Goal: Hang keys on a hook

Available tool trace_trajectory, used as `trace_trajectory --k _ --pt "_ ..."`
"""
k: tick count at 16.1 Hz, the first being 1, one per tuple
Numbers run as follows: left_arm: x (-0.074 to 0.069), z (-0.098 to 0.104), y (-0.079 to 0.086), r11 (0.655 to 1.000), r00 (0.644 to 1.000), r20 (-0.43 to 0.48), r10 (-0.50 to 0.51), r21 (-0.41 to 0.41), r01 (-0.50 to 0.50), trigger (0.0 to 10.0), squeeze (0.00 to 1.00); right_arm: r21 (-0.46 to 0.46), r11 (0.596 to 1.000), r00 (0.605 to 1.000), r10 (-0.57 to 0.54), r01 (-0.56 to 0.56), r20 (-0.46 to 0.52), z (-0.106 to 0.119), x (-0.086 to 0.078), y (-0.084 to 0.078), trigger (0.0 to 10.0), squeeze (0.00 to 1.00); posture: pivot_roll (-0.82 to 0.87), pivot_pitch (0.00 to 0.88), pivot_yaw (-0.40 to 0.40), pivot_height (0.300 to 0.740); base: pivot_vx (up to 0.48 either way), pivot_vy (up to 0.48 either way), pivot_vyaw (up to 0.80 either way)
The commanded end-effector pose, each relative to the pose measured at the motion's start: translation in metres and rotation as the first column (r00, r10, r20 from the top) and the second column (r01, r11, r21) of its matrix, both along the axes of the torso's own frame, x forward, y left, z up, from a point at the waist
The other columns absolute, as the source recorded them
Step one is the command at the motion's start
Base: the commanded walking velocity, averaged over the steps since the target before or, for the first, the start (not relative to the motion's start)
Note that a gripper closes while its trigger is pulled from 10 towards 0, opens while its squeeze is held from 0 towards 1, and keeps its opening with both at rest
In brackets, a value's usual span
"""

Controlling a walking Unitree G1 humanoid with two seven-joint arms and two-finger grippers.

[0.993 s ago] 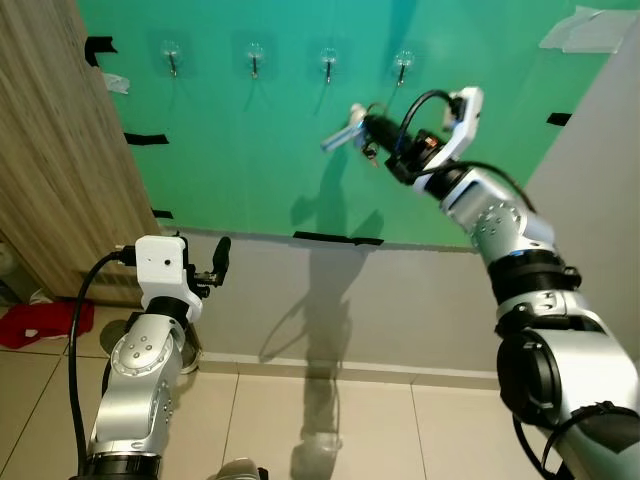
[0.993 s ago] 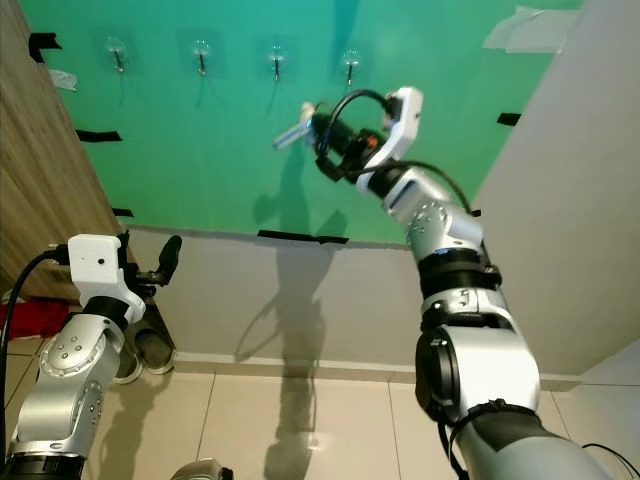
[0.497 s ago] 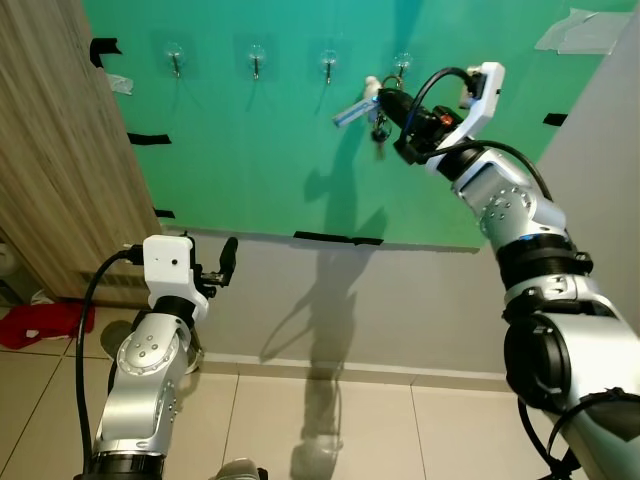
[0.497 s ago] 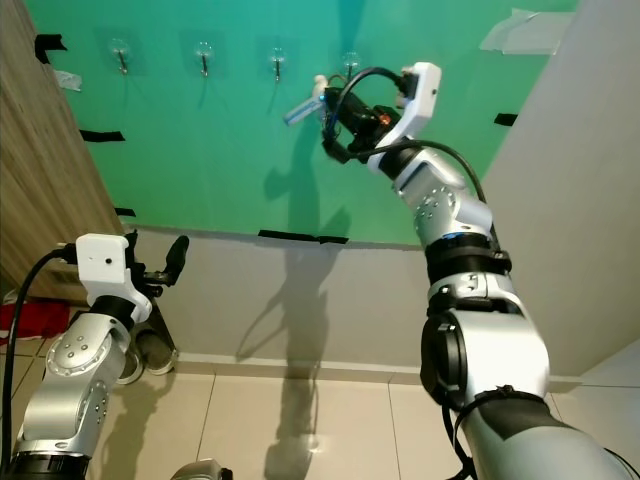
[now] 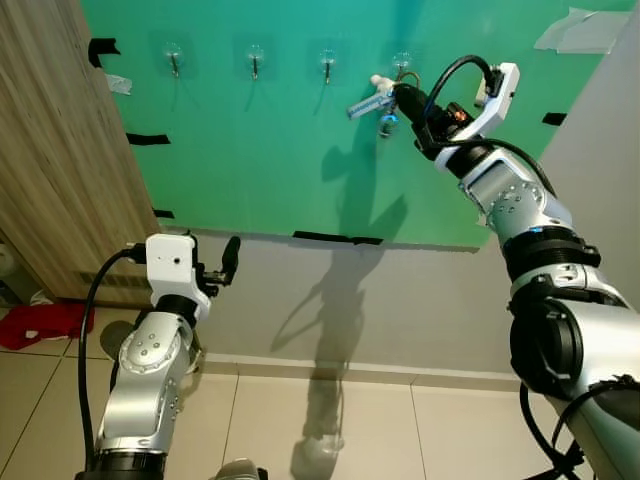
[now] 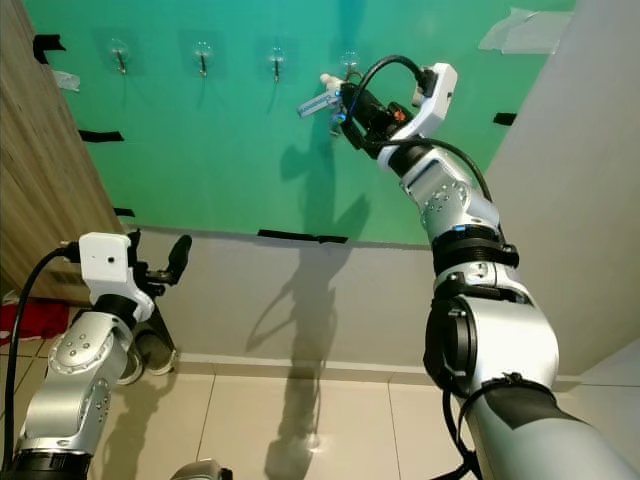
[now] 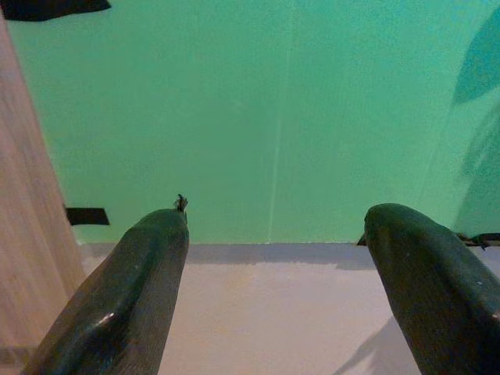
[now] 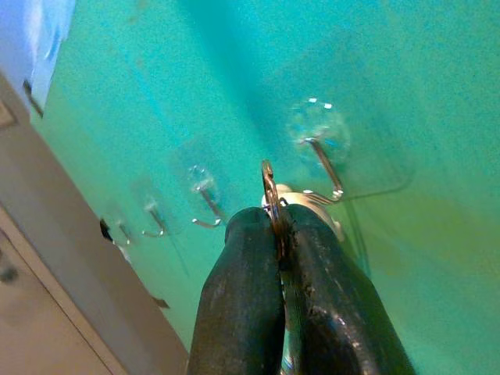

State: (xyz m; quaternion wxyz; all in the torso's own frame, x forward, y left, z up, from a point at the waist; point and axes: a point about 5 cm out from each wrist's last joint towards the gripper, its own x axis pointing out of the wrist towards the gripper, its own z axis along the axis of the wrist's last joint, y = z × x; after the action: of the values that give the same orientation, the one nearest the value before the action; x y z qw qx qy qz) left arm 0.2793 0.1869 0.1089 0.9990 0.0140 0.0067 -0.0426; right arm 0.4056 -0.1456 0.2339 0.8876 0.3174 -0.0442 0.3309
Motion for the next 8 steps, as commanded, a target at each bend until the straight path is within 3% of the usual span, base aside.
trace_trajectory --k 1,3,6,8 --pt "0.003 -0.001 -0.004 1.000 1.000 -0.012 -0.018 0.001 0.018 10.0 0.00 0.051 0.999 1.000 -0.015 0.015 -0.003 0.010 0.003 -0.005 10.0 0.00 0.06 0.000 -0.041 0.740 0.000 0.000 0.00" --pt "0.003 -0.002 -0.004 1.000 1.000 -0.013 -0.022 0.000 0.022 10.0 0.00 0.055 0.998 1.000 -0.007 0.007 -0.006 0.011 0.003 -0.002 10.0 0.00 0.06 0.000 -0.041 0.740 0.000 0.000 0.00" --pt "0.003 -0.001 -0.005 1.000 1.000 -0.012 -0.022 -0.006 0.022 10.0 0.00 0.176 0.983 0.993 0.074 -0.057 -0.089 0.005 0.002 0.001 10.0 0.00 0.07 0.000 -0.047 0.740 0.000 0.000 0.00" --pt "0.002 -0.001 -0.004 1.000 1.000 -0.014 -0.016 -0.014 0.015 10.0 0.00 0.163 0.984 0.987 0.093 -0.071 -0.131 -0.001 0.002 0.008 10.0 0.00 0.08 0.000 -0.054 0.740 0.000 0.000 0.00"
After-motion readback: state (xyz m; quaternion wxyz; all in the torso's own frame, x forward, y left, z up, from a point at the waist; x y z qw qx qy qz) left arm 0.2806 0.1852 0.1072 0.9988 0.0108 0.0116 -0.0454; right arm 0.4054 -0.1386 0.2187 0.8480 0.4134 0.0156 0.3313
